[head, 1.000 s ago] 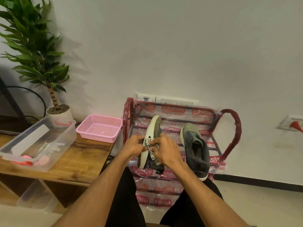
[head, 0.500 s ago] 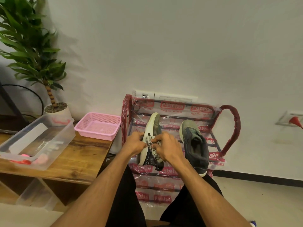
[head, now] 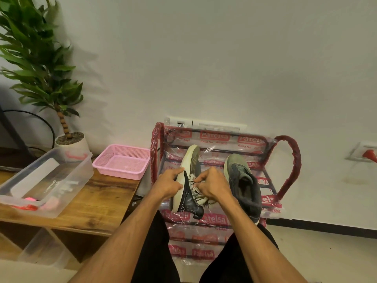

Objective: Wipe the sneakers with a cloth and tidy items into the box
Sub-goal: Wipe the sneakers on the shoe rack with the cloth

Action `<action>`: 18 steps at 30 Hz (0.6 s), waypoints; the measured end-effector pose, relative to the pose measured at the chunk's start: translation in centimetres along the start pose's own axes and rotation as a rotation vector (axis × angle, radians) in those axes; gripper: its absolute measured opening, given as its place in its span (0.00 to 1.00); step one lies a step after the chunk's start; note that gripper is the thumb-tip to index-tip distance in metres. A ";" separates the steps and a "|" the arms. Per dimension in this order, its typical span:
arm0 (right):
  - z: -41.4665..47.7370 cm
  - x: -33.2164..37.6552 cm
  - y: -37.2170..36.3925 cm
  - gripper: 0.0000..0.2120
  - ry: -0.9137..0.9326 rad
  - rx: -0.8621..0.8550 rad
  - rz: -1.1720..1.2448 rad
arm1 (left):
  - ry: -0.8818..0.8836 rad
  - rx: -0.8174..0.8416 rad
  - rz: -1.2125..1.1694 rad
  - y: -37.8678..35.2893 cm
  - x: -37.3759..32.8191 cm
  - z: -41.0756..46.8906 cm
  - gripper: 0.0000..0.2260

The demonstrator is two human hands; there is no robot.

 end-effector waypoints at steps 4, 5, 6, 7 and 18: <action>0.1 -0.1 -0.1 0.04 -0.047 -0.060 0.001 | 0.005 0.027 0.038 -0.1 -0.2 0.5 0.32; 0.1 -0.1 -0.3 0.04 -0.055 -0.098 0.013 | 0.016 0.043 0.036 -0.1 -0.1 0.6 0.32; 0.1 0.0 -0.4 0.05 -0.064 -0.129 0.035 | 0.022 0.056 0.038 0.0 -0.1 0.6 0.32; 0.2 0.0 -0.7 0.05 -0.070 -0.150 0.064 | 0.027 0.063 0.038 0.1 -0.1 0.6 0.31; 4.0 0.8 -0.1 0.07 -0.109 0.013 0.084 | 0.003 0.071 0.025 0.0 0.5 0.5 0.30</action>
Point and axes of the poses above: each hand's wrist, its own z-axis towards the middle knuckle, its own y-axis out of the back of the hand, x = y × z, the point moved 4 cm from there along z, towards the middle knuckle, and after that the axes turned 1 degree about -z, right-handed, at the moved point
